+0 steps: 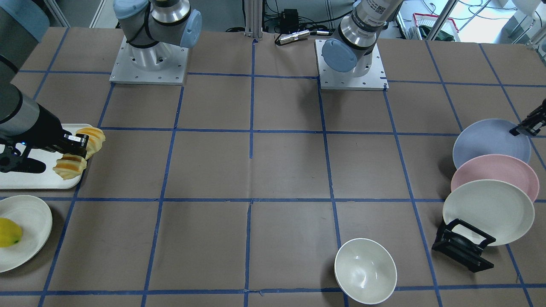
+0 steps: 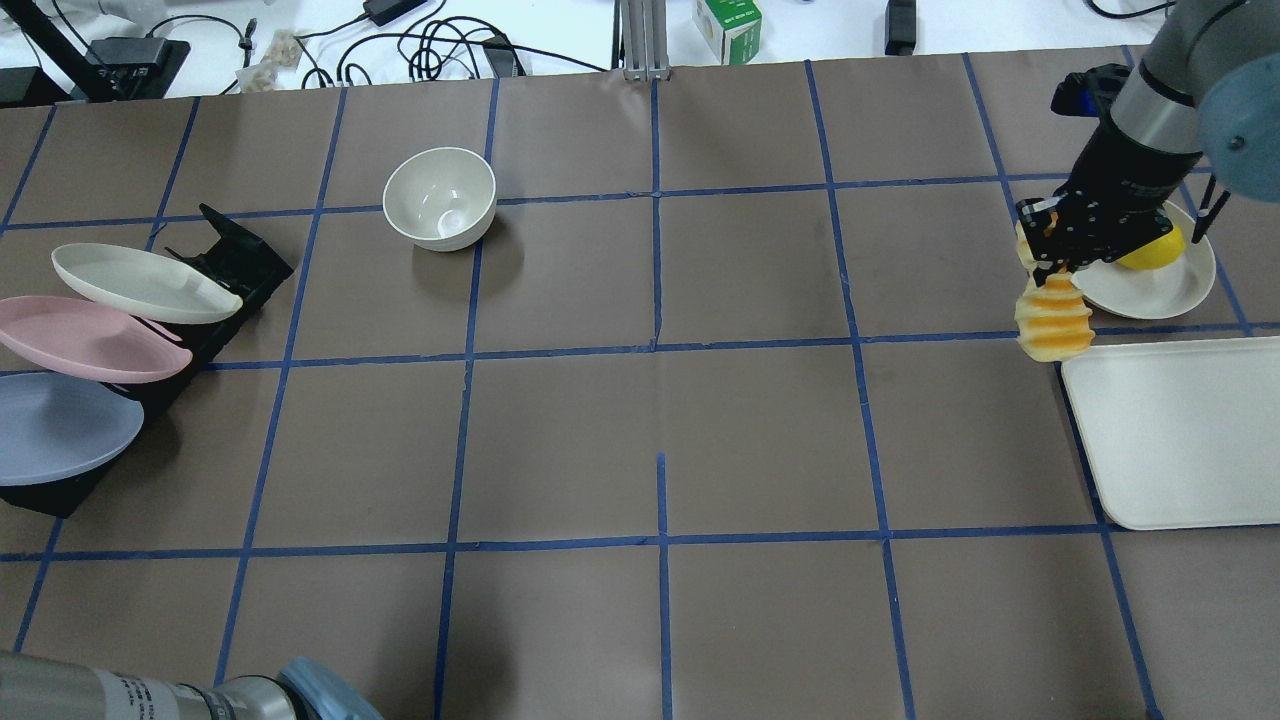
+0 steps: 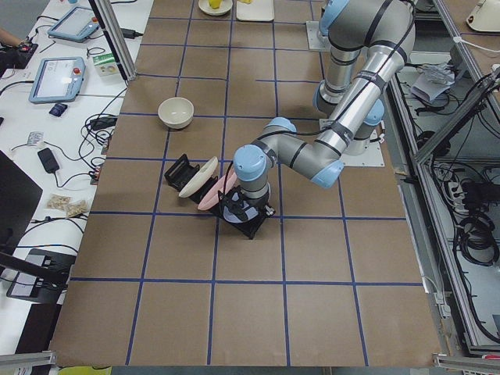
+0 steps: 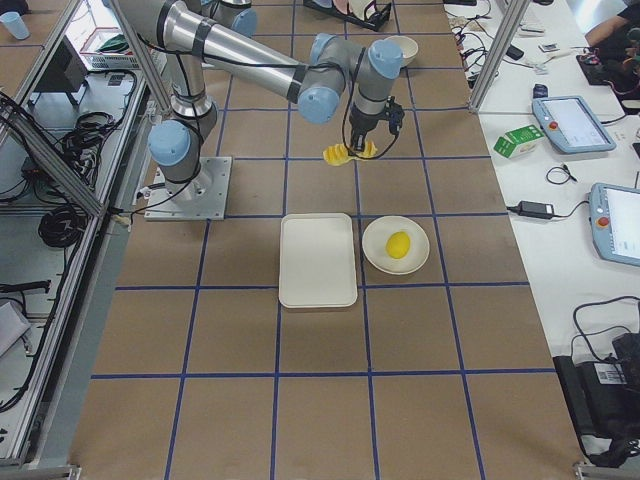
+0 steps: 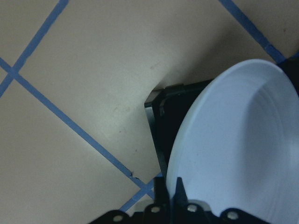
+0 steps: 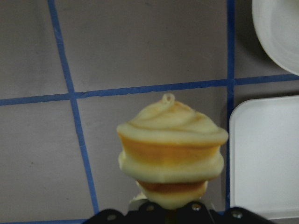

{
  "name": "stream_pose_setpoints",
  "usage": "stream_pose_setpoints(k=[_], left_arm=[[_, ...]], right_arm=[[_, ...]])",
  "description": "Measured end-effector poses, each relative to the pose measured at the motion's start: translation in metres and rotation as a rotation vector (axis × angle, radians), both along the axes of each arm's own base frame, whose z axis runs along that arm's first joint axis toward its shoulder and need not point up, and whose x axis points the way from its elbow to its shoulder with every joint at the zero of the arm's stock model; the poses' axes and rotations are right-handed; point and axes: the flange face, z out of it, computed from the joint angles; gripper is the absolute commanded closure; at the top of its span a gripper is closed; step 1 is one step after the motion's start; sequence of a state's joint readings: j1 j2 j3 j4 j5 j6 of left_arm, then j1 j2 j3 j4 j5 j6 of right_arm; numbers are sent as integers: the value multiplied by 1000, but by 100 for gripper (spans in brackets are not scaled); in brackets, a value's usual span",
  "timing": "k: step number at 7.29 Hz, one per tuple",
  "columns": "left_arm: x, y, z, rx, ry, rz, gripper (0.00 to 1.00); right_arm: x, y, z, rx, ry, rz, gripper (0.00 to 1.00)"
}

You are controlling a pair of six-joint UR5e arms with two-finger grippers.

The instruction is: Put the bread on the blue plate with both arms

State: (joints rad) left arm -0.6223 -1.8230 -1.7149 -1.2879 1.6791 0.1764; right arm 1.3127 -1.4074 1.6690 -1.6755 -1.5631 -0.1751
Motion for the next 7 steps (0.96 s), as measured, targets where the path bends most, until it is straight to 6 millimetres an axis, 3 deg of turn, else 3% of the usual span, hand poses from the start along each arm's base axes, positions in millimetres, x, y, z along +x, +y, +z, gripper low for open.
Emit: stream_pose_setpoints(k=[2, 3, 5, 7], left_arm=[[-26, 16, 22, 42, 63, 3, 100], [-49, 22, 33, 66, 113, 1, 100], [-125, 17, 42, 85, 235, 3, 100], [-223, -2, 30, 65, 345, -82, 100]], right_arm=[[31, 2, 6, 12, -6, 15, 100], [37, 3, 6, 16, -8, 21, 100], [42, 5, 5, 20, -11, 27, 100], [43, 5, 4, 22, -15, 29, 100]])
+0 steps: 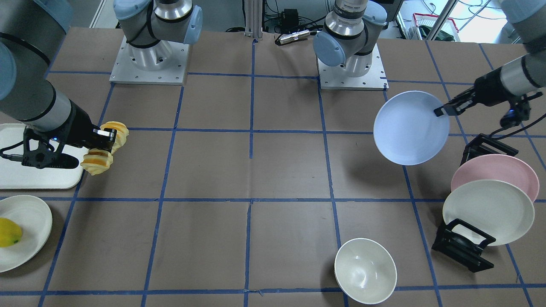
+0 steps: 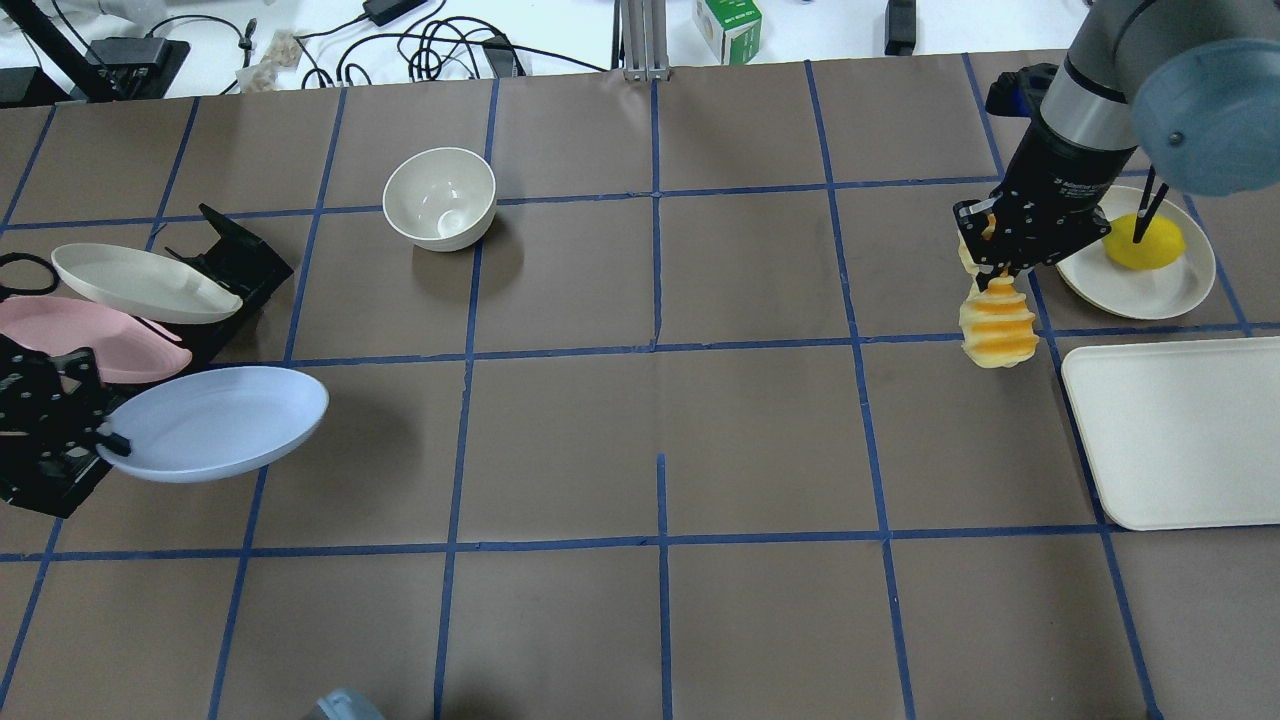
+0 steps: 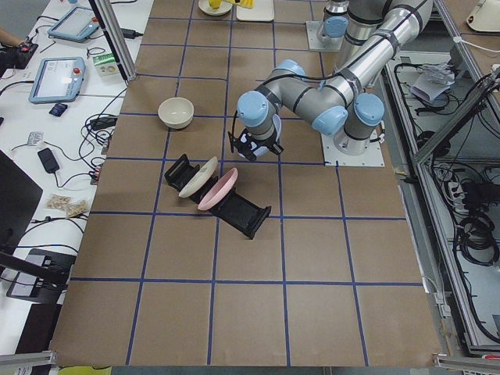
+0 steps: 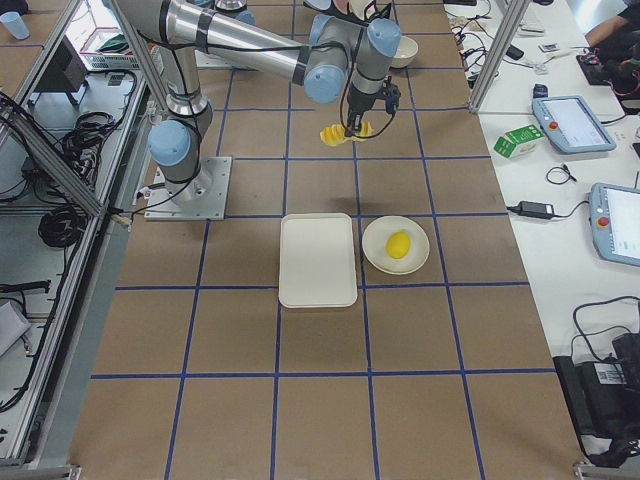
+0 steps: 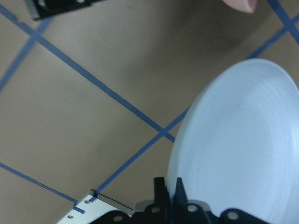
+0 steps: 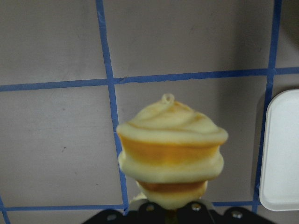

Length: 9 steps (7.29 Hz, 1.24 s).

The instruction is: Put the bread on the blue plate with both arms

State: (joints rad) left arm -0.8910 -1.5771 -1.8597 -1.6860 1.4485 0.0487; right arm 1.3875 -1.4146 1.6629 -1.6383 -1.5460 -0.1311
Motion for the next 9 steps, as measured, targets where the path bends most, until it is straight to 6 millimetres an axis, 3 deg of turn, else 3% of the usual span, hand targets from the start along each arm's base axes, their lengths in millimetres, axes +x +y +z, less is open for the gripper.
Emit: stream_pose_setpoints(k=[3, 5, 6, 7, 9], left_arm=[[-159, -57, -8, -188, 52, -177, 100], [-266, -90, -34, -314, 42, -208, 100], [-309, -93, -58, -353, 45, -205, 100], [-345, -84, -83, -391, 48, -215, 100], [-376, -56, -118, -432, 51, -206, 100]], right_arm=[[2, 0, 0, -3, -15, -2, 100], [3, -1, 0, -4, -18, -2, 100], [3, -1, 0, -4, -18, -2, 100], [3, -2, 0, -5, -18, -2, 100], [3, -2, 1, -6, -18, -1, 100]])
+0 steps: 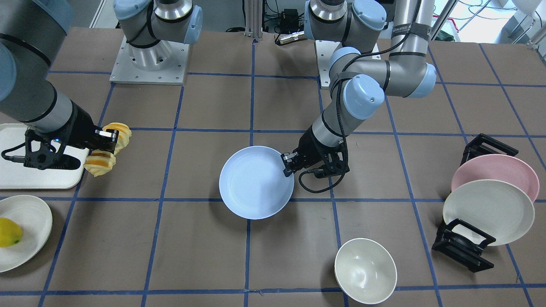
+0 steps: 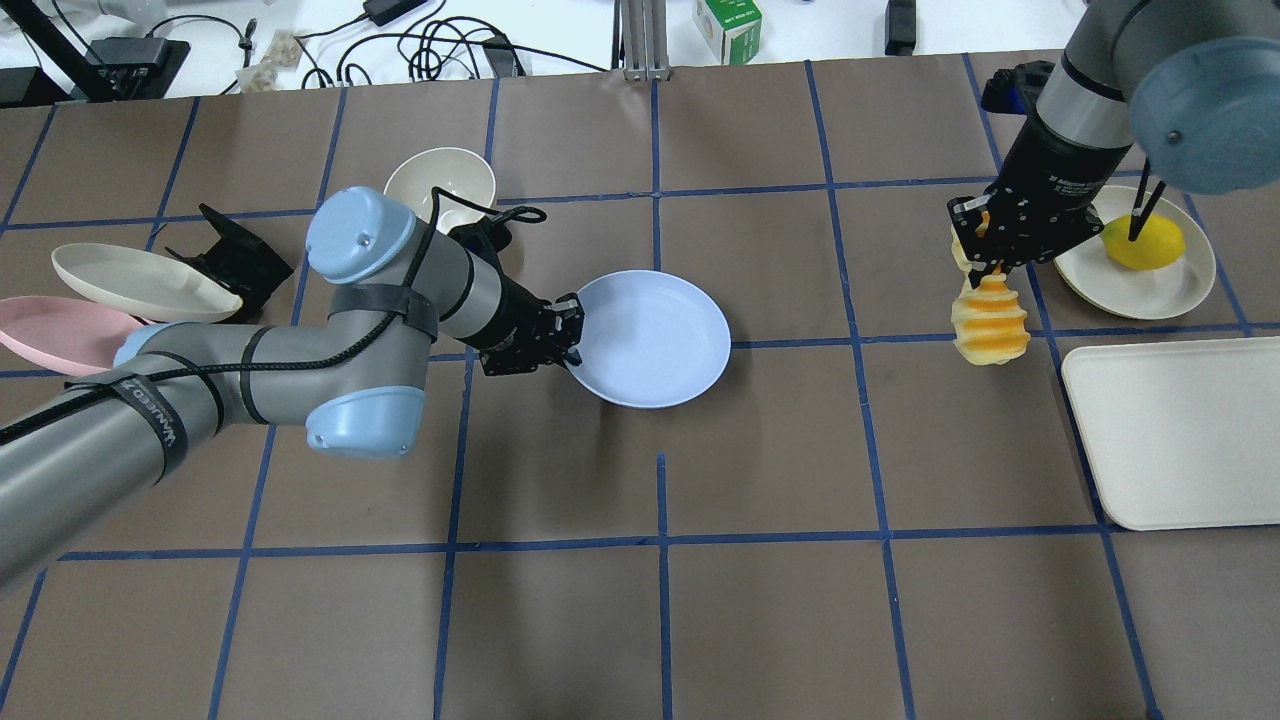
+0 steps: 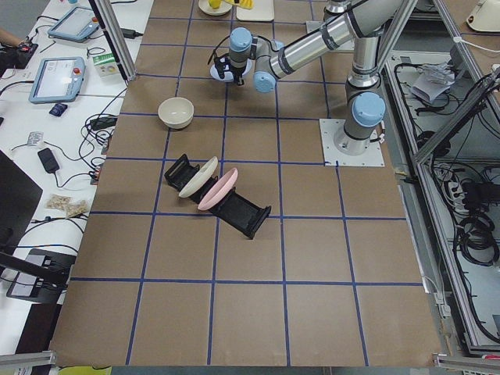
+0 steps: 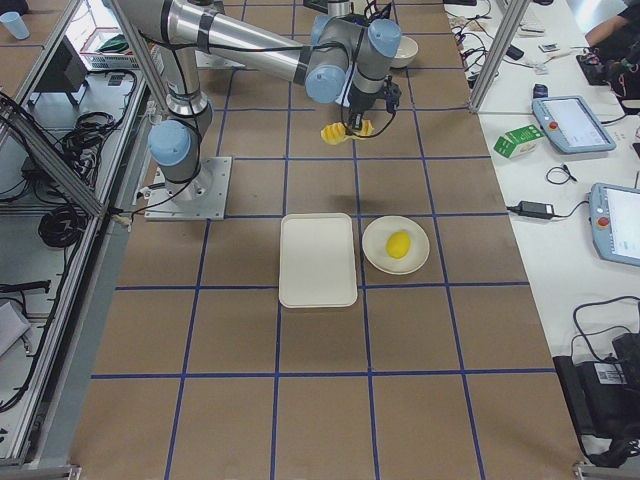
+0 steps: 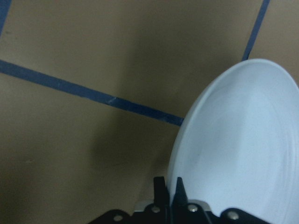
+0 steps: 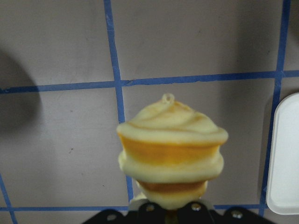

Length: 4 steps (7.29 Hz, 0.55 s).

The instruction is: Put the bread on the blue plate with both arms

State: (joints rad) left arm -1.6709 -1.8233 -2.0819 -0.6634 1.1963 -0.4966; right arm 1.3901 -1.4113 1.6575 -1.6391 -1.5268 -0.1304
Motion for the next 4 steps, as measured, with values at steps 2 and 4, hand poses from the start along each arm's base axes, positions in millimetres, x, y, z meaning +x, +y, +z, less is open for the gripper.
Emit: stream_pose_setpoints(k=[2, 4], left_arm=[[-9, 9, -17, 17, -2, 5, 74], [-11, 9, -30, 34, -15, 0, 19]], right_arm=[[18, 2, -1, 0, 3, 29, 100], [62, 3, 0, -22, 9, 47, 100]])
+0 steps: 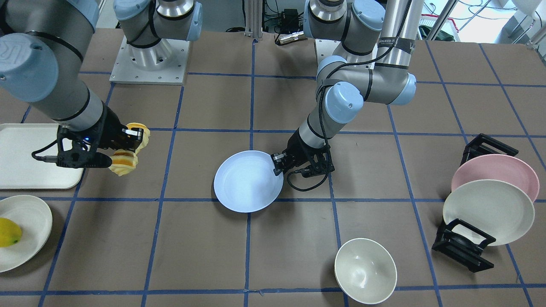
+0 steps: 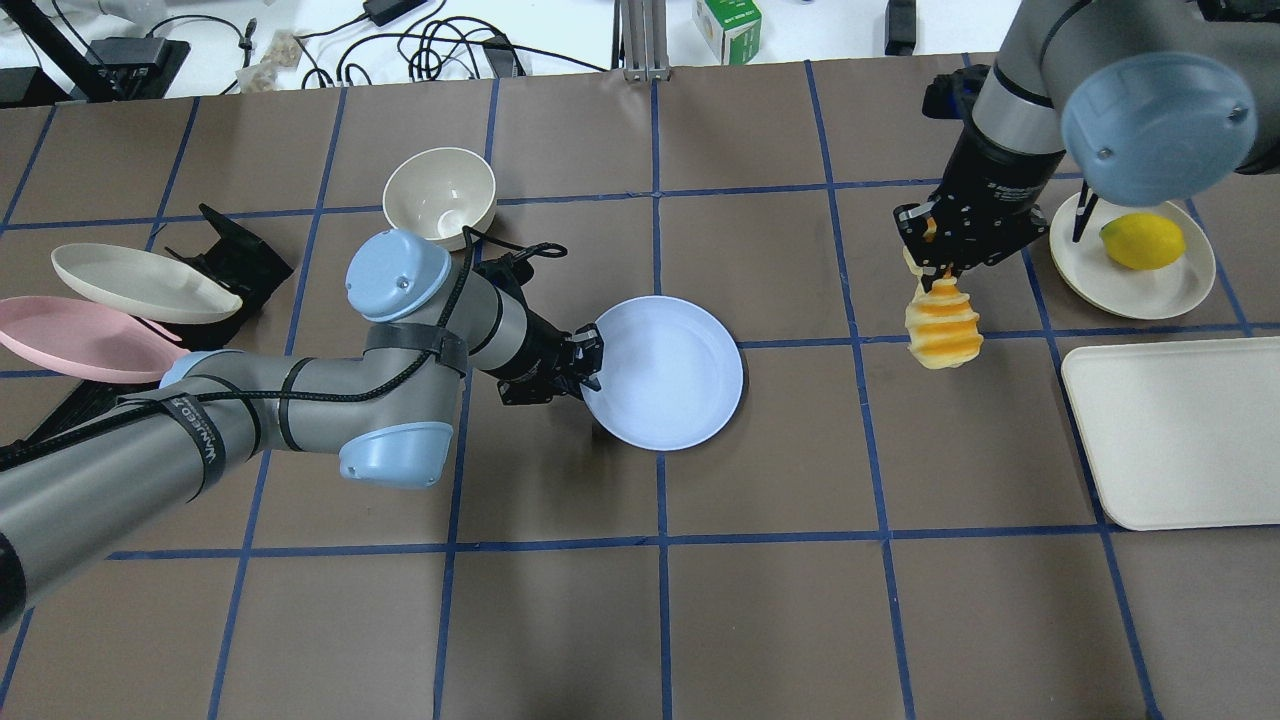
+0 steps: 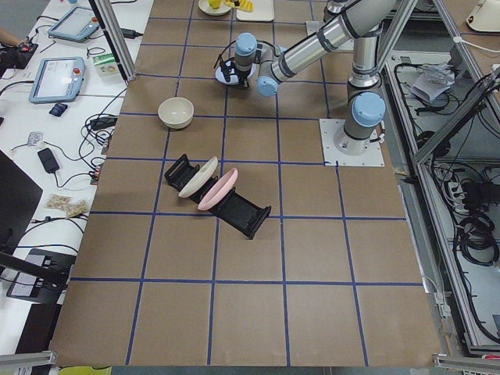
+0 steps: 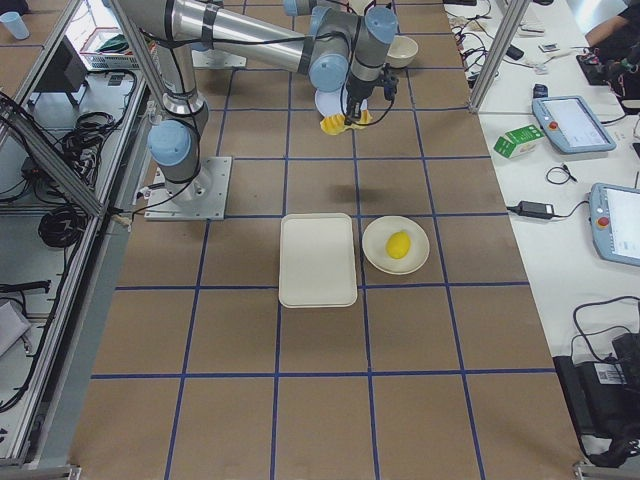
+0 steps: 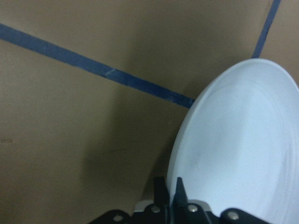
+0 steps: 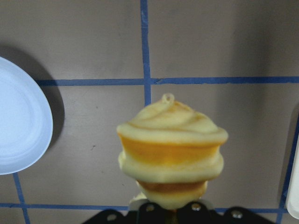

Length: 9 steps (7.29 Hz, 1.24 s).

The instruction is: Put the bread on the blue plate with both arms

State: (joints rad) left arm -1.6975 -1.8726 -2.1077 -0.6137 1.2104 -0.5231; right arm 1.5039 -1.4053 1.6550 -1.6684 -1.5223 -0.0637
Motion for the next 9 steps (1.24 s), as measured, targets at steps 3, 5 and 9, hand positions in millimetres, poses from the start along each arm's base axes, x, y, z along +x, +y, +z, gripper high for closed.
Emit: stream_pose_setpoints(k=[3, 5, 9], left_arm=[[10, -16, 41, -111, -71, -1, 0], [29, -33, 109, -153, -199, -92, 0], [106, -33, 283, -6, -338, -340, 0]], right_arm=[[66, 0, -11, -32, -9, -15, 100], [118, 2, -32, -42, -2, -34, 100], [204, -3, -79, -40, -34, 1, 100]])
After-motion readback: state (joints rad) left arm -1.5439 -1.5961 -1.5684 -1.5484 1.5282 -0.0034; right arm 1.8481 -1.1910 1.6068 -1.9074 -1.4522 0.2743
